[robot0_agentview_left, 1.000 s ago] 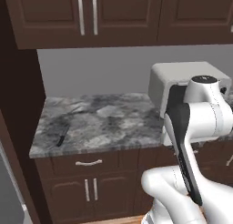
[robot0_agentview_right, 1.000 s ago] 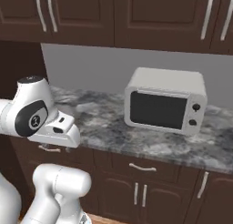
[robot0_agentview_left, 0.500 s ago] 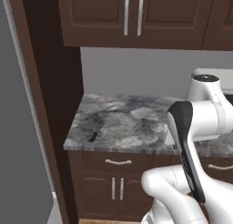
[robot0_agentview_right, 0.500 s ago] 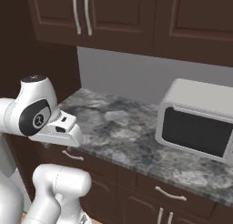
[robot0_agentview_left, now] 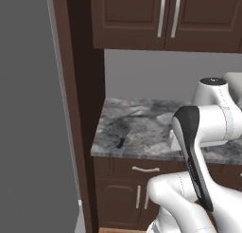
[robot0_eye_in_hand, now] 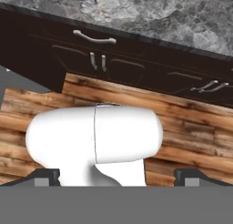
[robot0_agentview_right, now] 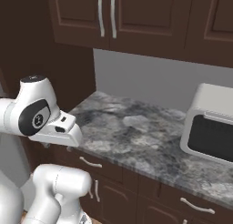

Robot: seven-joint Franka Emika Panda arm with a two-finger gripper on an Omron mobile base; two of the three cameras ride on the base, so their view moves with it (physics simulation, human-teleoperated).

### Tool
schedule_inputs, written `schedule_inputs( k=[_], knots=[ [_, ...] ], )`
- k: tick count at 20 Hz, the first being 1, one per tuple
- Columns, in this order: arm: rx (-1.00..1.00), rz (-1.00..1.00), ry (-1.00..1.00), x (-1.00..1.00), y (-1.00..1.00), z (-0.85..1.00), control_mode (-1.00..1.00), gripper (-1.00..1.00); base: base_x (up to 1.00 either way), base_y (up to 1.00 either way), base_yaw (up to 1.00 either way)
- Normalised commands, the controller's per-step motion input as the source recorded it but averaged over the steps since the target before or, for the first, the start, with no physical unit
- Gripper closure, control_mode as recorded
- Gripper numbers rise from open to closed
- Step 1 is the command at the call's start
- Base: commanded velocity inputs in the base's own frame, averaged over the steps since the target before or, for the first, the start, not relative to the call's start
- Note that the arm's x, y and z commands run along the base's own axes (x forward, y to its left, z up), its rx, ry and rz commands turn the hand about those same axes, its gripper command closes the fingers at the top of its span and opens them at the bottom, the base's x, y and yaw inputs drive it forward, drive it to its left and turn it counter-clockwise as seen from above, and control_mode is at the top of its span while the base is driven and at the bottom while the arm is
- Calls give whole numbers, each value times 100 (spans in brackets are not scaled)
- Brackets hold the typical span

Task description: Retrieve the butter from the fridge and place it on a plate on the dining table. Then retrieve the butter knife by the fridge and place it near the plate.

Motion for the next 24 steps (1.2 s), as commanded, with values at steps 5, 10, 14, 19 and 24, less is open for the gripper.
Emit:
schedule_inputs(
  k=[5,10,14,19,24],
  knots=[
    [0,0,0,0,0,0,100,-100,21,35,0],
    [0,0,0,0,0,0,100,-100,17,23,0],
    [0,1,-4,21,4,-4,-100,-100,0,0,0],
    [1,-2,-5,53,7,-4,-100,-100,0,0,0],
    [18,-16,6,45,10,-6,-100,-100,0,0,0]
  ],
)
